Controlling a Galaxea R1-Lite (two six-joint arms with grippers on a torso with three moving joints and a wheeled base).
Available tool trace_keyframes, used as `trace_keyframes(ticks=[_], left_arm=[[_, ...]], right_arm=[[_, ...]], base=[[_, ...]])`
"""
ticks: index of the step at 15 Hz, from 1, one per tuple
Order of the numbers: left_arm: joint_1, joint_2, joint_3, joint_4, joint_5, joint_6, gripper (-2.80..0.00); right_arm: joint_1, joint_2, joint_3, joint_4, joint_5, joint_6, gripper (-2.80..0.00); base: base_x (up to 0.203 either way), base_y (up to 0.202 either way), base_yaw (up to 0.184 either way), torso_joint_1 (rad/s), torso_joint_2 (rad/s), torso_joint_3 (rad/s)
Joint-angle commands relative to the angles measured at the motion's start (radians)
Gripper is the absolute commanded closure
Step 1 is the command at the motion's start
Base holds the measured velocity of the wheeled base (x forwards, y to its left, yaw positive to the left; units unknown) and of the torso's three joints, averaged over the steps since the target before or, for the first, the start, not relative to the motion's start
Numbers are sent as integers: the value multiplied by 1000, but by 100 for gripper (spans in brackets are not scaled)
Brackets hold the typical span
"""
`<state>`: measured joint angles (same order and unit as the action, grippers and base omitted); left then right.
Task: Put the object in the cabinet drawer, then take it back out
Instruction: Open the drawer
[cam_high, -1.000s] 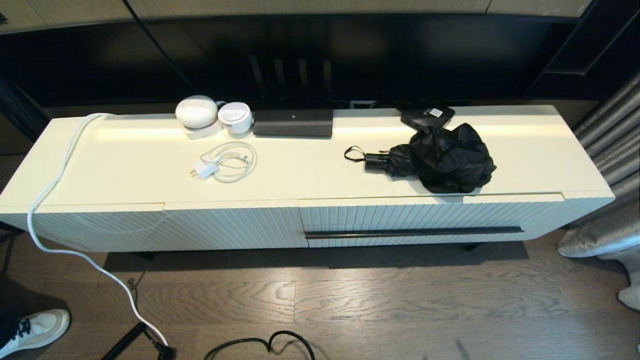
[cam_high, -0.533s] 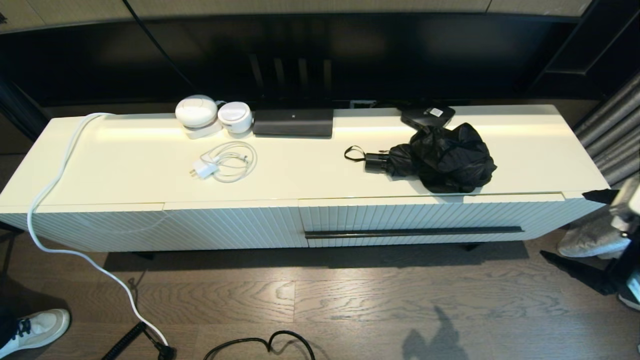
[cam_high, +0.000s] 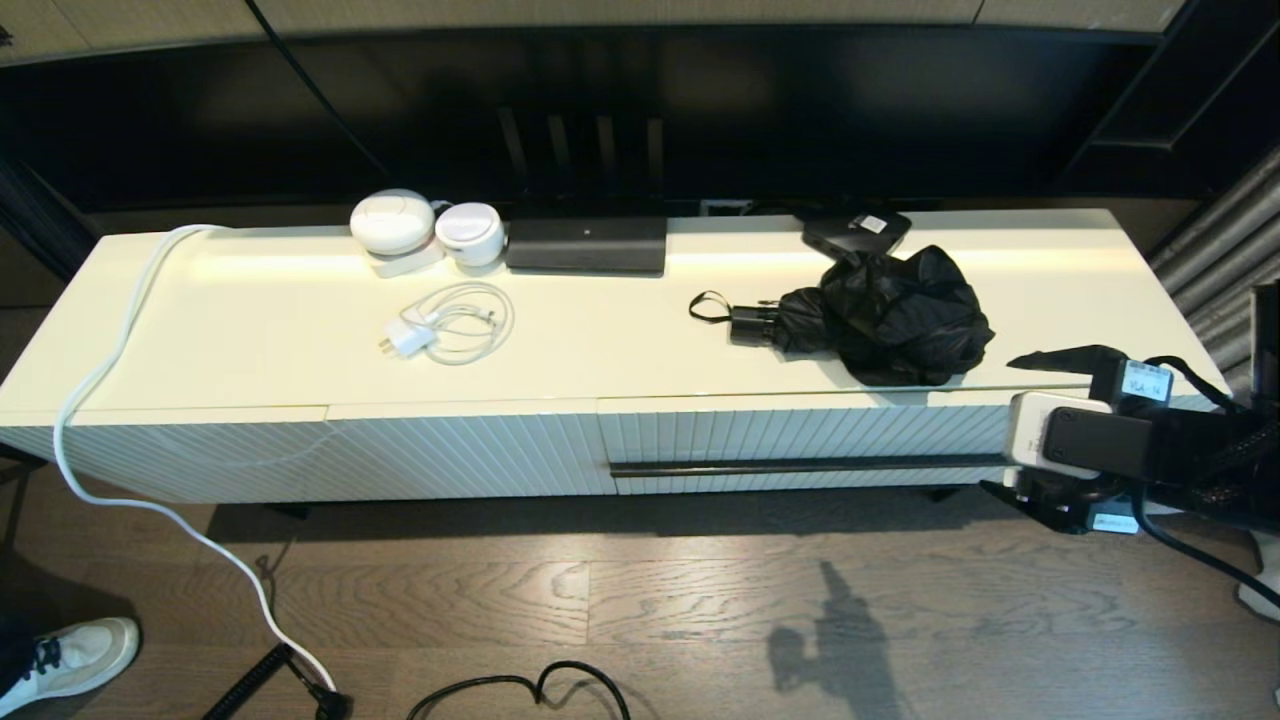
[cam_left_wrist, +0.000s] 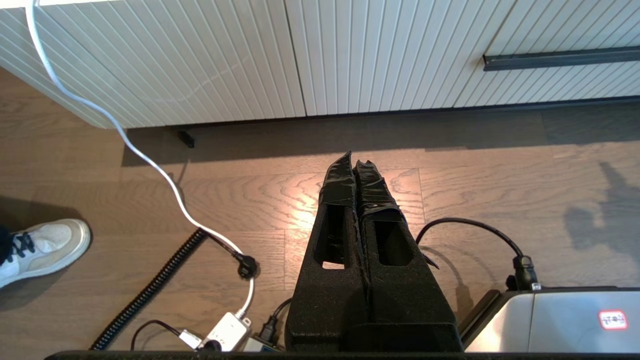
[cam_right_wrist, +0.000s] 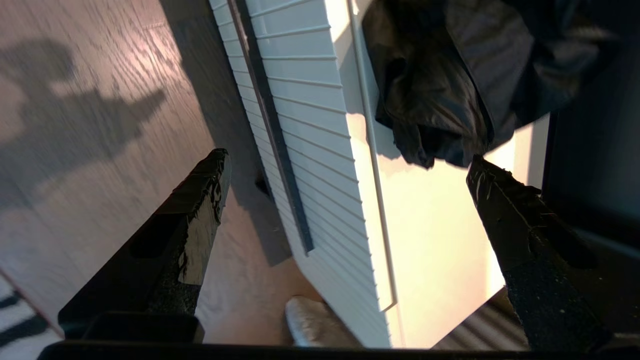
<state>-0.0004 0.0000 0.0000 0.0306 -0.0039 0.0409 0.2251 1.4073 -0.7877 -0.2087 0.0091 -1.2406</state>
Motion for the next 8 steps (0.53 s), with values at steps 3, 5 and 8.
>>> trace_keyframes(ticks=[3, 5, 8], left_arm=[[0, -2, 0, 0, -1, 1, 0], [0, -2, 0, 0, -1, 1, 0], [-1, -2, 0, 0, -1, 1, 0]], right_arm=[[14, 78, -14, -14, 3, -49, -280], [35, 133, -13, -32, 1, -48, -280], [77, 232, -17, -114, -4, -42, -280]], base=[[0, 0, 0, 0, 0, 0], [0, 0, 0, 0, 0, 0], [0, 0, 0, 0, 0, 0]])
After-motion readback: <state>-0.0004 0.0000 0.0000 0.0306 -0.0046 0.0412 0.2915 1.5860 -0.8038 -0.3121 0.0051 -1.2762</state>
